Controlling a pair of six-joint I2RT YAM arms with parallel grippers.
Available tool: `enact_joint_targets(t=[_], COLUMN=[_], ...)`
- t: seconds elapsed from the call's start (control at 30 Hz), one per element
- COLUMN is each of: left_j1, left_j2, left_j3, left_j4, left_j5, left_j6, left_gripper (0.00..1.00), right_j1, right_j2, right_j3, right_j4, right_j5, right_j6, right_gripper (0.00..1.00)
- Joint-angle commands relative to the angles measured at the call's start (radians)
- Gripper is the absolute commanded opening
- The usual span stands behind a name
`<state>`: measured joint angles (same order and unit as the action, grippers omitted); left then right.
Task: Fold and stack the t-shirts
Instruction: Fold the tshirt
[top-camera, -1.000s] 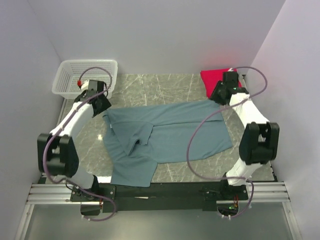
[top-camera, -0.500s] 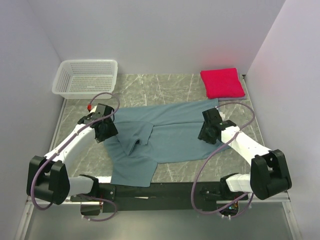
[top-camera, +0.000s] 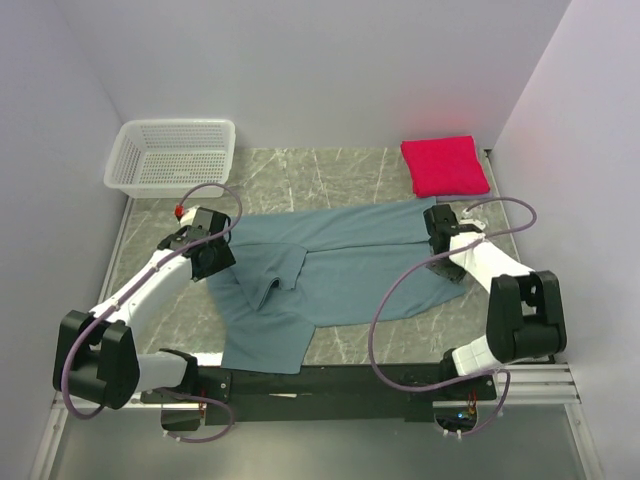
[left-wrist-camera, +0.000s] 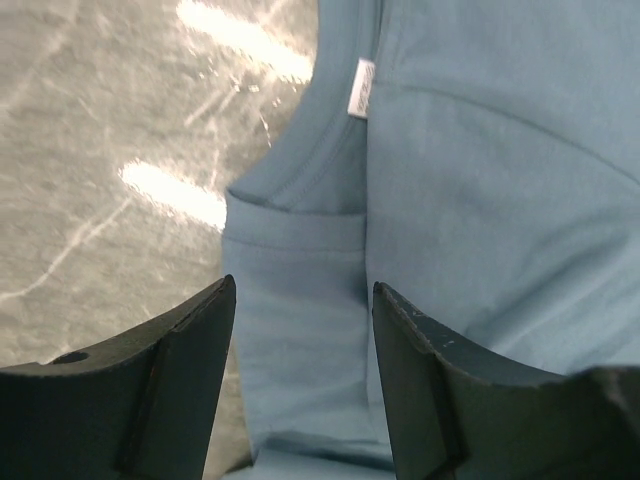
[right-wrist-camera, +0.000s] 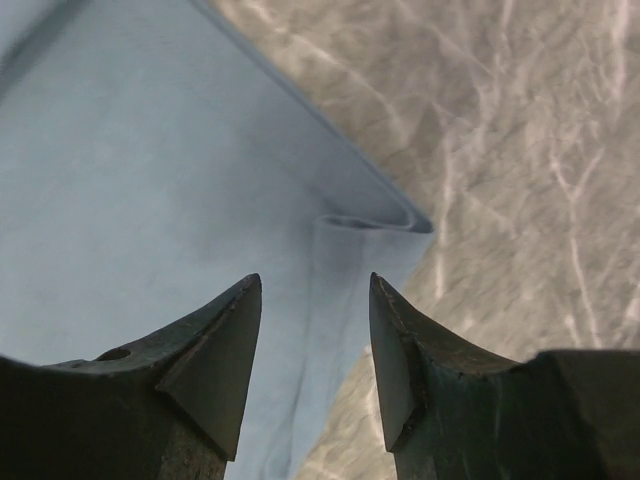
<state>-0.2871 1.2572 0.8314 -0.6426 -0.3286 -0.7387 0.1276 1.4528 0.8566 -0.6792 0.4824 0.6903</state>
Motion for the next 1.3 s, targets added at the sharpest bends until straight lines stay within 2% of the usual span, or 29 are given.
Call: enact_joint_targets(t=[0.0, 0.3, 0.73, 0.9, 1.03, 1.17, 1.27], left_j1=[-0.004, -0.006, -0.04, -0.072, -0.09, -0.096, -0.096], left_j2=[-0.016, -0.005, -0.01, -0.027, -0.048, -0.059, -0.058], left_j3=[-0.014, -0.037, -0.035, -0.037, -0.046, -0.051, -0.04], left_j4=[0.066, 0.129, 0.127, 0.116, 0.115, 0.113, 0.092], left_j5=[-0.078, -0.121, -0.138, -0.156, -0.156, -0.136, -0.128], left_j6=[0.033, 0.052, 0.062, 0.062, 0.056, 0.042, 0.019], left_gripper=[0.63, 0.63, 0.63, 0.63, 0.63, 0.63, 0.63], right_j1=[-0.022, -0.043, -0.123, -0.264, -0.325, -0.335, -0.318], right_j2=[0.041, 0.124, -0.038, -0.11, -0.199, -0.276, -0.348], right_j3=[0.027, 0.047, -0.027, -0.109, -0.172, -0.143, -0.114], right_j4=[-0.022, -0.109, -0.278, -0.25, -0.24, -0.23, -0.154], right_j5=[0.068, 0.064, -0.039, -0.183, -0.199, -0.218, -0.315], right_j6=[-0.008, 0.012, 0.12, 0.146, 0.156, 0.141, 0.082], right_gripper=[0.55, 0.55, 0.54, 0.54, 0.54, 0.53, 0.51])
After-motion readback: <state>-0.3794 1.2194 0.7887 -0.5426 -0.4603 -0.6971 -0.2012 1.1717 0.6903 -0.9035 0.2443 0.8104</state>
